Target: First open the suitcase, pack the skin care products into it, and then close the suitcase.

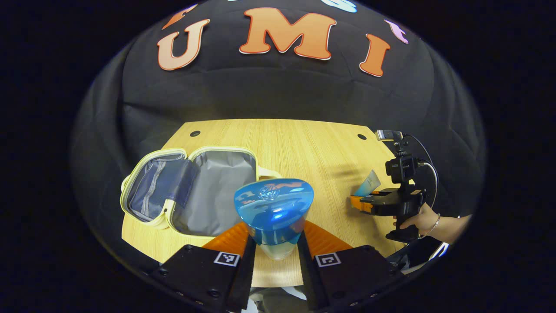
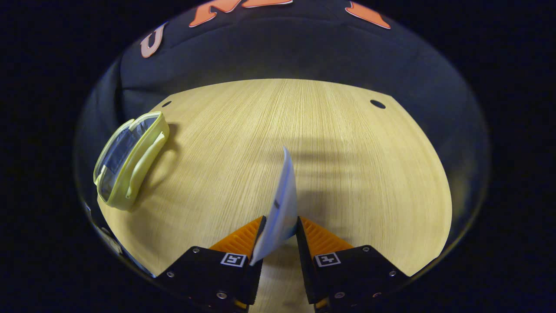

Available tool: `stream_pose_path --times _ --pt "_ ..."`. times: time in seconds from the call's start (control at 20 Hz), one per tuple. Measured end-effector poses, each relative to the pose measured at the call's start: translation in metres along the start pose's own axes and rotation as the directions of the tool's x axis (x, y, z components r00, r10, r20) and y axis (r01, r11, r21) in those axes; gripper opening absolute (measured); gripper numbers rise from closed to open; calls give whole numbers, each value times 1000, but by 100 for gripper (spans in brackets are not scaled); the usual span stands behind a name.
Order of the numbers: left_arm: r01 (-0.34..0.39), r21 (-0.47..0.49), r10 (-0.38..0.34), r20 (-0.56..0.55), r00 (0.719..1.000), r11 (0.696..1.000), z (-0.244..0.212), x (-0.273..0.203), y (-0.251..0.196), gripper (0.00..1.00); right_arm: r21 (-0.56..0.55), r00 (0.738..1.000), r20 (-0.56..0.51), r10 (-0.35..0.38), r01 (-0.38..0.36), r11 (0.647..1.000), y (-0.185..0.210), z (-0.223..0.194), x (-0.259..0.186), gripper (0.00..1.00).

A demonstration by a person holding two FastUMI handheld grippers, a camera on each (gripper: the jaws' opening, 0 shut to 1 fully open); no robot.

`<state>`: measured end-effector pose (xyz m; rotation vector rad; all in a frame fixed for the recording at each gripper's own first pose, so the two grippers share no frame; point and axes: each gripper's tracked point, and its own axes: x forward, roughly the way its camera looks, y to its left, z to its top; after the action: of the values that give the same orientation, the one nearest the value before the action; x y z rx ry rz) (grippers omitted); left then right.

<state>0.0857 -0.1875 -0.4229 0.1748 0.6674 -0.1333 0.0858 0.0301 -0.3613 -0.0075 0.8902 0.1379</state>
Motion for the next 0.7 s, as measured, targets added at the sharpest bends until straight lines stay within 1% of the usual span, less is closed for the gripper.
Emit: stream_pose_path --times 0.05,0.15,0.2,0.4,0.5,0.55,0.6,0.7 --pt "-9 17 9 -10 1000 1000 0 -3 9 47 19 1000 -3 31 -31 999 5 1 -6 43" --pt "-28 36 29 -32 999 999 7 -15 24 49 43 996 -2 88 -88 995 12 6 -22 43" --pt "-21 32 22 -45 999 999 11 -21 29 49 54 994 9 113 -114 992 14 11 -32 43" --pt "68 -20 -71 -132 989 997 27 -40 44 48 129 979 41 200 -204 970 31 27 -71 43" --pt "112 -2 -110 -181 977 994 32 -36 60 48 176 974 65 216 -224 958 39 37 -88 43" --pt "137 28 -128 -212 969 990 31 -31 70 48 208 974 66 218 -227 951 47 38 -94 38" --pt "154 58 -136 -243 961 986 30 -27 82 49 244 973 77 218 -230 942 55 41 -101 42" --pt "189 119 -144 -311 939 975 24 -14 105 48 299 972 114 207 -232 925 73 47 -114 42"
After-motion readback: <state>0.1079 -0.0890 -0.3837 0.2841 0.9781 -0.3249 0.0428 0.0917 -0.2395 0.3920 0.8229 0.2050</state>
